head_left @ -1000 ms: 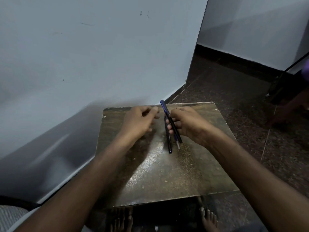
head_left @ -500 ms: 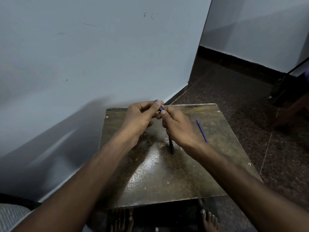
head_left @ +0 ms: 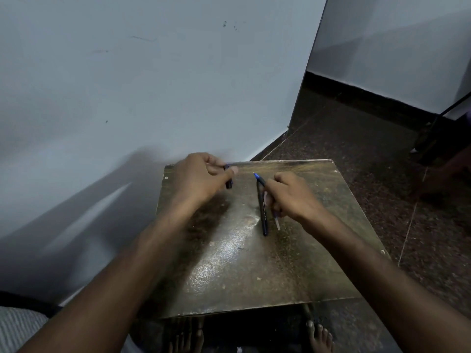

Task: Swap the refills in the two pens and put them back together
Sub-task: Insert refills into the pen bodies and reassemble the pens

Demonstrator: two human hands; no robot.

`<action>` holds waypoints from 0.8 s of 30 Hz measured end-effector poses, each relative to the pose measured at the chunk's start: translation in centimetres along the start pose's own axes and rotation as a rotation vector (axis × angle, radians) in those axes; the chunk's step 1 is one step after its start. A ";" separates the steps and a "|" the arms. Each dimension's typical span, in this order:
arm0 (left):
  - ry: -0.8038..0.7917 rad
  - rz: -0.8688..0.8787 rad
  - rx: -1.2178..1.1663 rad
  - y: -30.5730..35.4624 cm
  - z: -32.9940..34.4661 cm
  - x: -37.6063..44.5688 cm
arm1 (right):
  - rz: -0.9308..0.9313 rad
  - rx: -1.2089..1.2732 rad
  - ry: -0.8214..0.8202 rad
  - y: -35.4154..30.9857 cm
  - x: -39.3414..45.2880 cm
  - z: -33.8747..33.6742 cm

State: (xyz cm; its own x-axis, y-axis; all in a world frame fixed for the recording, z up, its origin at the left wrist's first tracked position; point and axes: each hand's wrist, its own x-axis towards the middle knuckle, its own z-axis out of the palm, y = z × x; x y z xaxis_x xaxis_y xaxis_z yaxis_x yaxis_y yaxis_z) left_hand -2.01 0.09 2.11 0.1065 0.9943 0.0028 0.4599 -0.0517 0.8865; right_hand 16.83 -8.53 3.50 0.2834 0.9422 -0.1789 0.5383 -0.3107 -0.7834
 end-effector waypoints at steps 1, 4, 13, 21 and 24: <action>-0.044 -0.024 0.032 -0.3 0.2 -0.1 | 0.020 0.023 0.005 0.1 0.1 -0.2; -0.042 -0.007 0.167 -1.1 1.1 0.0 | 0.016 0.094 0.004 0.1 0.1 -0.5; -0.059 0.048 0.282 -1.7 2.4 0.2 | 0.006 0.110 -0.039 0.7 0.2 -0.2; -0.256 0.073 -0.159 0.9 2.5 -1.8 | 0.070 0.563 -0.182 0.4 0.4 0.5; -0.347 -0.011 -0.464 0.9 2.9 -2.0 | 0.007 0.568 -0.273 0.0 -0.1 0.9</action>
State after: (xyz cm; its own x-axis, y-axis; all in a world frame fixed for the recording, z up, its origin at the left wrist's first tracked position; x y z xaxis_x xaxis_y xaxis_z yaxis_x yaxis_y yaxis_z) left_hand 0.76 -2.21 1.54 0.4226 0.9018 -0.0905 0.0368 0.0827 0.9959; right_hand 16.13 -8.52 2.95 0.0323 0.9617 -0.2722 0.0100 -0.2726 -0.9621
